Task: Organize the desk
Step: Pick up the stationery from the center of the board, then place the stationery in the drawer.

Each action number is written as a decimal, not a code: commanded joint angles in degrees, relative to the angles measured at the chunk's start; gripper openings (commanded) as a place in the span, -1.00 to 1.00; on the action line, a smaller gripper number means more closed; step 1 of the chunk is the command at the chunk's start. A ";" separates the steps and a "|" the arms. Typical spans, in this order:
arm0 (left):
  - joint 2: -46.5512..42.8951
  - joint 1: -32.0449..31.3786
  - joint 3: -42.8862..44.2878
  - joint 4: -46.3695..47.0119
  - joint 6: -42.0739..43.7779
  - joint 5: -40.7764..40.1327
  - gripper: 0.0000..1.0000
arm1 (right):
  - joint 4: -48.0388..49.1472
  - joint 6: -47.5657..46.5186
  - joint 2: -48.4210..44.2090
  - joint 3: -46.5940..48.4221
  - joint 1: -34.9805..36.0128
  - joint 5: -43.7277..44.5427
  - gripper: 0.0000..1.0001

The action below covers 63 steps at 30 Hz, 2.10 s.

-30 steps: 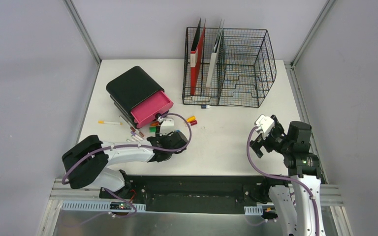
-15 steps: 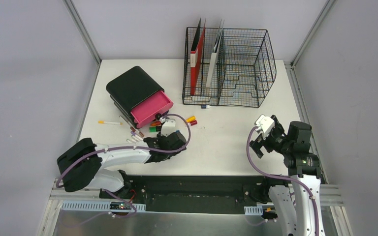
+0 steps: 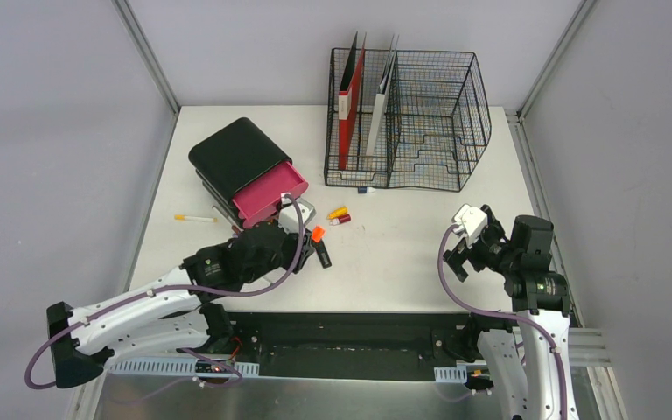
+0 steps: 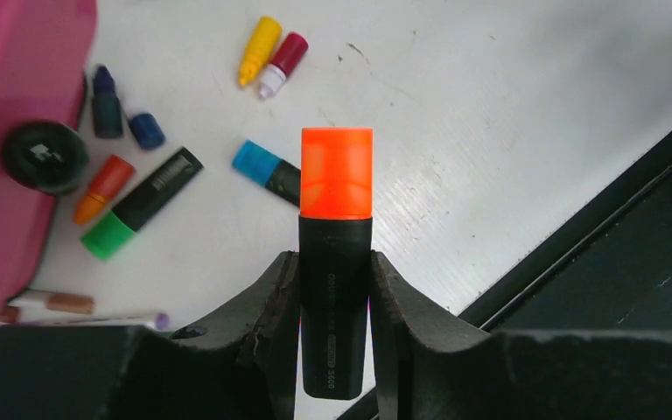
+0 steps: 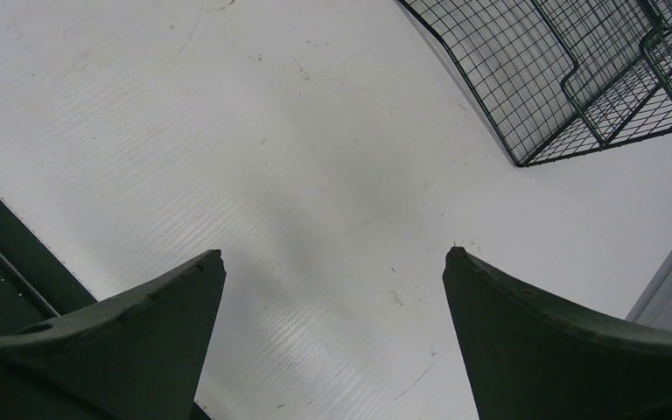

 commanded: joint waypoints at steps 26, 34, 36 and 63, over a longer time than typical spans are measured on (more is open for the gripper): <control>4.37 11.28 24.16 -10.97 39.46 0.23 -1.00 | 0.02 -1.25 -0.52 0.24 -1.67 -2.47 0.98; 7.11 33.08 18.60 -3.24 32.40 19.07 -1.00 | -0.30 -1.47 -0.13 0.31 -2.39 -2.76 0.98; 7.22 34.87 18.46 -3.15 32.09 19.92 -1.00 | -0.28 -1.43 -0.40 0.25 -2.68 -3.09 0.98; 10.96 38.43 16.66 -1.94 30.46 14.37 0.29 | -0.88 -2.05 -0.68 0.33 -3.16 -3.84 0.98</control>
